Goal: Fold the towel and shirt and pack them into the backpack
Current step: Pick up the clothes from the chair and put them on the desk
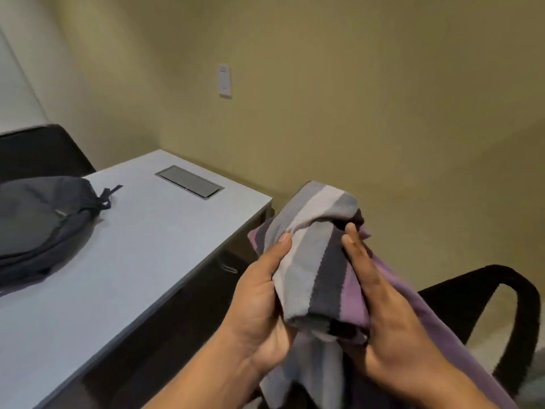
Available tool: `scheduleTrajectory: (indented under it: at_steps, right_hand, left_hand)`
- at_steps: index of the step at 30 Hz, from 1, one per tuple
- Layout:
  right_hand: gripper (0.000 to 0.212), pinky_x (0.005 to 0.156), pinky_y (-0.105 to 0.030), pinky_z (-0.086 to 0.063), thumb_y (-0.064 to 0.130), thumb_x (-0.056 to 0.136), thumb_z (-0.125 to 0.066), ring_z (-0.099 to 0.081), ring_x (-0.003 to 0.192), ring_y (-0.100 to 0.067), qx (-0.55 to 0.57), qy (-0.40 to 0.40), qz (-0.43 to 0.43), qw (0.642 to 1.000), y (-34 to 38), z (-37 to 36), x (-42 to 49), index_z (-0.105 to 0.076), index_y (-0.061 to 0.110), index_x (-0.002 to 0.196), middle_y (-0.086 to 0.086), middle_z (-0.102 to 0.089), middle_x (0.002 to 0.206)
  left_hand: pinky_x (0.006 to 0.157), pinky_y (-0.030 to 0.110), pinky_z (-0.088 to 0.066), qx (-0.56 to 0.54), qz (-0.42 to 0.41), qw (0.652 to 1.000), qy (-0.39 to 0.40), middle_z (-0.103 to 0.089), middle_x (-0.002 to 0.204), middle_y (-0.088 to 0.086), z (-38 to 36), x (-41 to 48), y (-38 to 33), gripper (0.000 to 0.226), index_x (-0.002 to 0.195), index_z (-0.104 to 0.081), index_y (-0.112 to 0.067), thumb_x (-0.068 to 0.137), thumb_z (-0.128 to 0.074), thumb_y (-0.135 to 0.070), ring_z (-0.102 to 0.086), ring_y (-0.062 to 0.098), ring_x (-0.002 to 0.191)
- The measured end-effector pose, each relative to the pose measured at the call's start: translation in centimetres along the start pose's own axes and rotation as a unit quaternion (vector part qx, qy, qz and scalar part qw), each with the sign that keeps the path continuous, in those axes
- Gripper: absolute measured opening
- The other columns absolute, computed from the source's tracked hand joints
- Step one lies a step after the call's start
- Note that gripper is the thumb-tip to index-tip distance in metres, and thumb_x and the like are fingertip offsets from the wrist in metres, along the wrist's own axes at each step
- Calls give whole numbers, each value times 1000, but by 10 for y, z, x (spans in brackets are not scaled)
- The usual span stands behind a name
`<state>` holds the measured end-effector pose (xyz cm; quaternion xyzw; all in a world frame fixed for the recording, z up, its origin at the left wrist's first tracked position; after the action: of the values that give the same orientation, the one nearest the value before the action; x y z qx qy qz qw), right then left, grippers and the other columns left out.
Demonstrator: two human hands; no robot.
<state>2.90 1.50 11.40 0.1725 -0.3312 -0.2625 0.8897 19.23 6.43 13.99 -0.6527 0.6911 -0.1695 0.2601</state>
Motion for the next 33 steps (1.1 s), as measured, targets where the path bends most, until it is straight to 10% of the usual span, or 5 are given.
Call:
scheduleTrajectory:
  at_steps: [7,16,21,25,33]
  right_hand:
    - [46,112,-41,-39,17,97,-44,-44,139,-24,3,-124,179,976,69,-96,86,-46,-8,135,-16,-45,147]
    - [40,113,-39,-39,14,97,-50,-46,137,-22,31,-67,264,962,147,-237,182,-51,-1,134,-13,-50,143]
    - [45,114,-40,-37,11,93,-55,-42,140,-20,64,7,287,956,183,-298,209,-49,4,137,-9,-46,147]
    - [75,112,-47,-39,-7,75,-77,-40,141,-26,80,86,309,944,204,-338,222,-45,4,141,-8,-44,151]
    - [74,117,-35,-30,-14,75,-74,-38,143,-23,118,154,322,927,205,-393,252,-46,5,141,-9,-42,151]
  left_hand:
    - [100,43,-49,210,-115,963,-123,-68,121,9,85,-52,-118,48,128,-60,-17,88,-66,-41,-64,24,113]
    - [108,44,-39,487,-332,630,-506,-43,143,0,224,-151,-221,104,143,-24,-24,62,-67,-72,-42,21,132]
    - [121,45,-9,621,-403,453,-496,-7,162,4,274,-196,-251,107,153,-15,-13,74,-60,-71,-3,21,150]
    - [119,32,-18,722,-265,566,-297,3,161,-20,297,-209,-263,127,154,5,-31,62,-70,-75,-1,3,148]
    - [113,27,-34,722,-224,562,-336,-11,158,-28,357,-191,-272,100,150,-2,-49,83,-55,5,-21,-3,143]
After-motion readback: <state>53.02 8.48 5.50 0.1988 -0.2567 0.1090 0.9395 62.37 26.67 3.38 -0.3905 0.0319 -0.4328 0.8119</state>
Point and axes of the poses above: each hand's wrist, its own x-axis towards the middle knuckle, its own z-axis out of the back of the hand, y = z × x, the point moved 1 cm from there along x, towards the middle knuckle
